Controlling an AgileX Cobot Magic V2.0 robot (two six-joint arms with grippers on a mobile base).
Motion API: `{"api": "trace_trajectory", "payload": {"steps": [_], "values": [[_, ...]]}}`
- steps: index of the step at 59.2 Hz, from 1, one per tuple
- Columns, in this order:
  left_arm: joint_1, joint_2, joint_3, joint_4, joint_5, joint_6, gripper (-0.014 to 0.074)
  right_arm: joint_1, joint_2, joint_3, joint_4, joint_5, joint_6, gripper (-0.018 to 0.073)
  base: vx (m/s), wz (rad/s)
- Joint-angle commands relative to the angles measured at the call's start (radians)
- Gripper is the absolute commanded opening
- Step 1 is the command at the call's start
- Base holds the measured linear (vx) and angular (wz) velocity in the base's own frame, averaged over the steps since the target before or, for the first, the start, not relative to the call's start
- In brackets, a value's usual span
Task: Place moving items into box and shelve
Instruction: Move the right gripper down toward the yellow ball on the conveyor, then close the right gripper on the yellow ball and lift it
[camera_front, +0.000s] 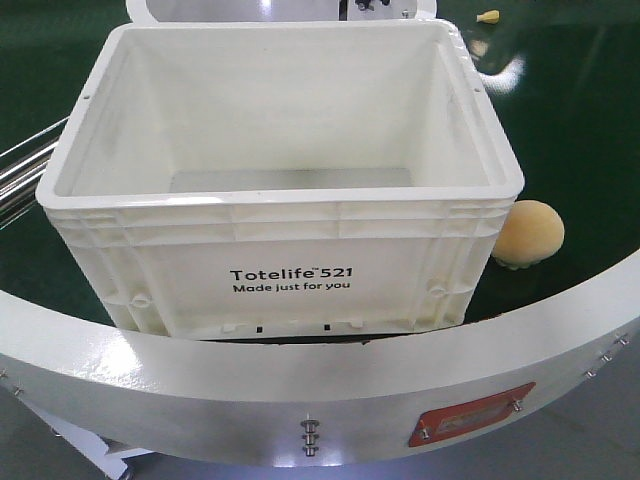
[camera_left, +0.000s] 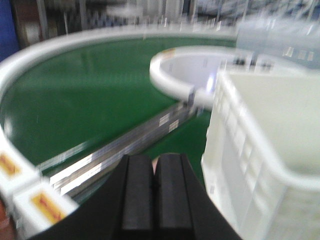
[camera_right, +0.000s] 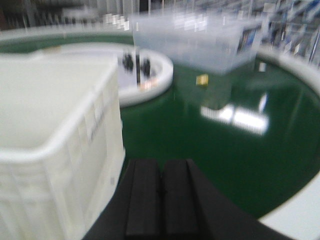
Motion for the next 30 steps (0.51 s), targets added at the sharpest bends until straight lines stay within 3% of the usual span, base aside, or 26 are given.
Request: {"api": "trace_trajectory", "payload": {"steps": [1,10,19,24,30], "values": [[0.004,0.071,-0.026,0.000,0.010,0.001,0.0022,-0.004,0.081,-0.034,0.014,-0.011,-0.009,-0.0015,0.00,0.00],[0.004,0.166,-0.021,0.000,0.090,0.000,0.0022,-0.004,0.206,-0.034,0.030,0.061,-0.009,-0.0015,0.00,0.00],[0.004,0.203,-0.021,0.000,0.099,0.000,0.0022,-0.004,0.304,-0.034,0.019,0.062,0.015,0.0006,0.00,0.00],[0.004,0.210,-0.021,0.000,0.100,0.000,0.0031,-0.004,0.337,-0.034,-0.001,0.062,0.034,0.0068,0.00,0.00],[0.004,0.213,-0.021,0.013,0.115,0.000,0.0089,-0.004,0.371,-0.034,-0.012,0.062,0.056,0.0222,0.00,0.00]]}}
